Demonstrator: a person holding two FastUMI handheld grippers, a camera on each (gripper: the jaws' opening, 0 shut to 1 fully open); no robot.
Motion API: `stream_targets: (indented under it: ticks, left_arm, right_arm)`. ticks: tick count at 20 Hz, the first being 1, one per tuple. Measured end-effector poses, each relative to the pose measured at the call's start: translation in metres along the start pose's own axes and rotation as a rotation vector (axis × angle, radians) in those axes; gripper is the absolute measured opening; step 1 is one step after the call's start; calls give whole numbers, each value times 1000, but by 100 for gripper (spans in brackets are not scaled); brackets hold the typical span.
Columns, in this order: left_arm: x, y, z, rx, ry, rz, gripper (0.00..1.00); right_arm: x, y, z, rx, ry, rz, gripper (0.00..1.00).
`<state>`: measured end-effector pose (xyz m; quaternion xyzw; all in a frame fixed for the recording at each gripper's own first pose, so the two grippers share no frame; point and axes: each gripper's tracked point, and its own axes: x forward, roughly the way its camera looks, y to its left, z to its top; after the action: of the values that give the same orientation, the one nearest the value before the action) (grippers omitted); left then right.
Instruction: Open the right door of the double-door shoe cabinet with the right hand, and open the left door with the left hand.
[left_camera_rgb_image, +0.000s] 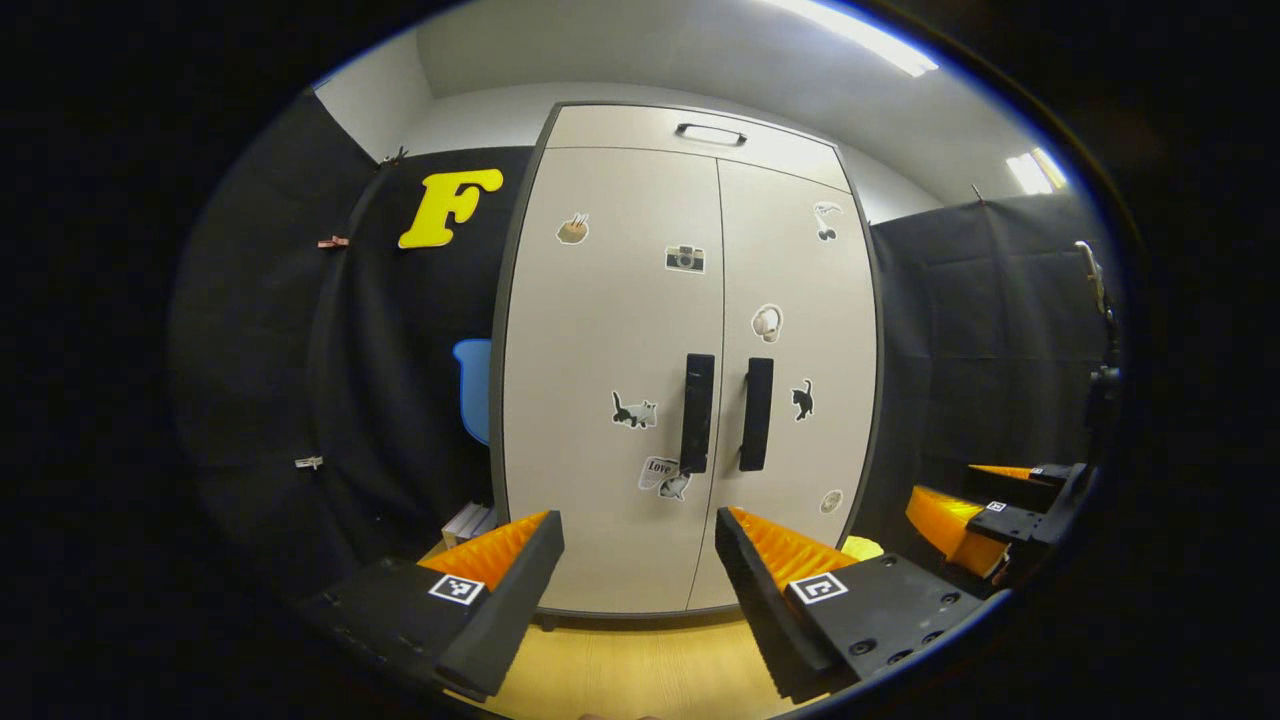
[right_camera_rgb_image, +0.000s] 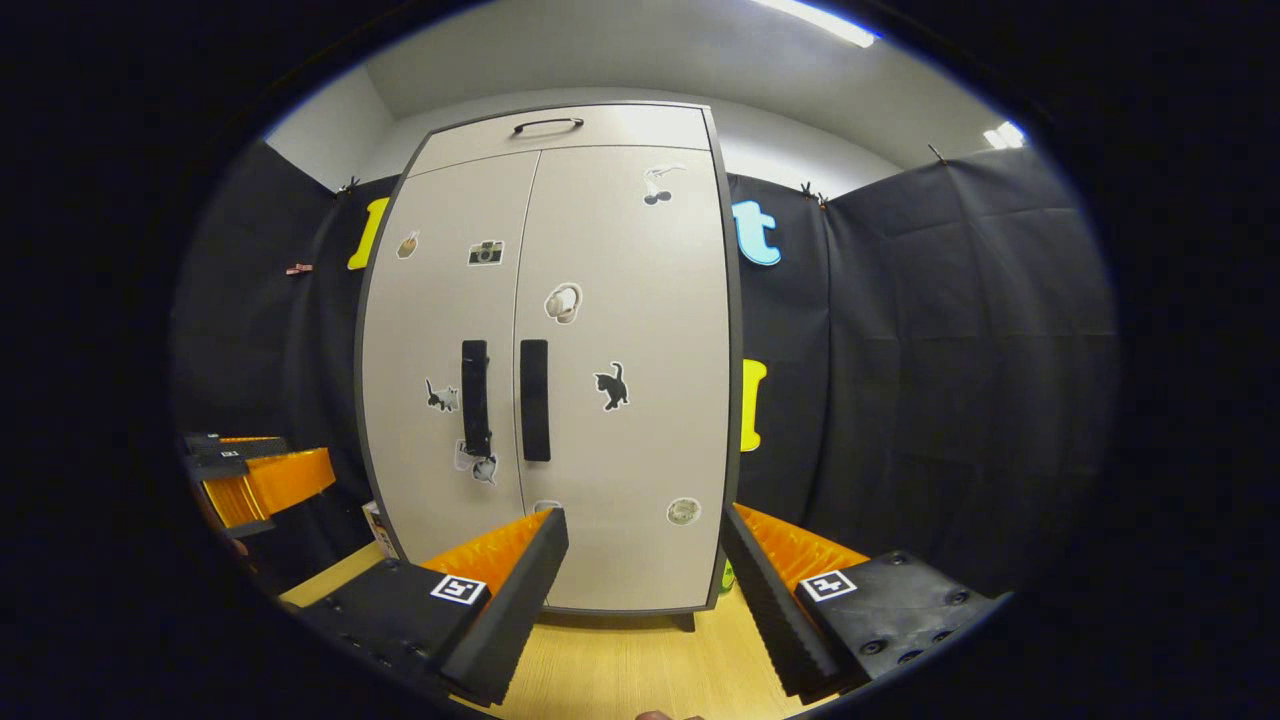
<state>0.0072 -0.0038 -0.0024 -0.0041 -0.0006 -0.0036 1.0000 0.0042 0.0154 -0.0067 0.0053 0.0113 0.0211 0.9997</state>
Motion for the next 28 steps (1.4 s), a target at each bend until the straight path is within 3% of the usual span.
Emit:
stream_targets:
  ticks: [16,28]
  left_arm:
    - [2,22,-13,-14,40,66,95]
    - [-6,55,-21,-42,58,126,95]
  right_arm:
    - [31,9,13,11,3,8,98]
    - [89,56,38,17,-3,78,98]
